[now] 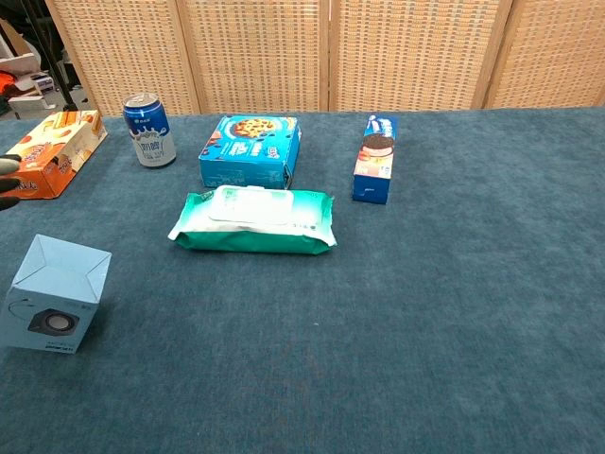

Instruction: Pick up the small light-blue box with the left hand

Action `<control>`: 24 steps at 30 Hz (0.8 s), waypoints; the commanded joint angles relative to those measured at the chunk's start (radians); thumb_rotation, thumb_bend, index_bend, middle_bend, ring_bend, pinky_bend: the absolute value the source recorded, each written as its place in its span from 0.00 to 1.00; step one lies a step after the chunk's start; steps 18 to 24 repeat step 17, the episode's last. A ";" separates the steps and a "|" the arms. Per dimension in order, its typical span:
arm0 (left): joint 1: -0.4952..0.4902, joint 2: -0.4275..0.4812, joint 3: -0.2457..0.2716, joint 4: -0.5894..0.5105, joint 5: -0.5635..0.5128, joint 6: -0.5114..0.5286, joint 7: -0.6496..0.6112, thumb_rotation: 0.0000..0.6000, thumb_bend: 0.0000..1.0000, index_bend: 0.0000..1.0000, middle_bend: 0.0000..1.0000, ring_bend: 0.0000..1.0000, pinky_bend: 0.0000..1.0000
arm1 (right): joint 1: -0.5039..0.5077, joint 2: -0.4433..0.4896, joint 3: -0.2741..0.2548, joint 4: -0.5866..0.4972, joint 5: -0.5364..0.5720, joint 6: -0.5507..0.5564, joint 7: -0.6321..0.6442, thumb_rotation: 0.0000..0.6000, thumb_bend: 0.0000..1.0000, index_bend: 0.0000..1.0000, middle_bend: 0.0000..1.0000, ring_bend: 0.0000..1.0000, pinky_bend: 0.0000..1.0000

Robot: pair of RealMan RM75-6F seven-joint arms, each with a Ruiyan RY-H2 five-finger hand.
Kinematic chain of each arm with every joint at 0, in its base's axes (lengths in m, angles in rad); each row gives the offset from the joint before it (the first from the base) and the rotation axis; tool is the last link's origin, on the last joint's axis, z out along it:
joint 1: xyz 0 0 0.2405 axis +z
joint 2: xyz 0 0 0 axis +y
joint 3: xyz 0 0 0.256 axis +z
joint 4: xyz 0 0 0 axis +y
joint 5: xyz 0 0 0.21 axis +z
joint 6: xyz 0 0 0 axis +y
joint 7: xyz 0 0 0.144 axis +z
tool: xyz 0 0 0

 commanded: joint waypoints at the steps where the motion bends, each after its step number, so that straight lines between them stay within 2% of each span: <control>1: 0.032 0.024 -0.008 -0.012 -0.012 0.052 0.006 1.00 0.00 0.17 0.00 0.00 0.04 | 0.000 0.000 0.000 0.000 0.000 0.001 0.001 1.00 0.00 0.00 0.00 0.00 0.00; 5: 0.042 0.063 -0.024 -0.056 -0.006 0.123 0.032 1.00 0.00 0.17 0.00 0.00 0.04 | 0.000 0.001 -0.002 -0.002 -0.006 0.001 -0.001 1.00 0.00 0.00 0.00 0.00 0.00; 8: 0.041 0.113 -0.045 -0.120 -0.003 0.164 0.110 1.00 0.00 0.17 0.00 0.00 0.03 | -0.001 0.002 -0.001 -0.003 -0.006 0.004 0.001 1.00 0.00 0.00 0.00 0.00 0.00; 9: 0.035 0.149 -0.060 -0.152 -0.005 0.174 0.177 1.00 0.00 0.16 0.00 0.00 0.03 | -0.002 0.002 -0.001 -0.003 -0.005 0.005 0.003 1.00 0.00 0.00 0.00 0.00 0.00; 10: 0.025 0.216 -0.068 -0.223 -0.006 0.155 0.299 1.00 0.00 0.16 0.00 0.00 0.02 | -0.003 0.004 -0.001 -0.003 -0.006 0.006 0.006 1.00 0.00 0.00 0.00 0.00 0.00; 11: 0.022 0.246 -0.067 -0.265 -0.010 0.136 0.348 1.00 0.00 0.15 0.00 0.00 0.01 | -0.003 0.004 -0.001 -0.003 -0.007 0.006 0.007 1.00 0.00 0.00 0.00 0.00 0.00; 13: 0.018 0.331 -0.065 -0.388 -0.031 0.074 0.505 1.00 0.00 0.13 0.00 0.00 0.00 | -0.004 0.005 -0.001 -0.003 -0.008 0.007 0.010 1.00 0.00 0.00 0.00 0.00 0.00; 17: 0.029 0.483 -0.064 -0.621 -0.132 -0.068 0.902 1.00 0.00 0.06 0.00 0.00 0.00 | -0.006 0.007 0.000 -0.002 -0.006 0.010 0.014 1.00 0.00 0.00 0.00 0.00 0.00; 24: 0.029 0.483 -0.064 -0.621 -0.132 -0.068 0.902 1.00 0.00 0.06 0.00 0.00 0.00 | -0.006 0.007 0.000 -0.002 -0.006 0.010 0.014 1.00 0.00 0.00 0.00 0.00 0.00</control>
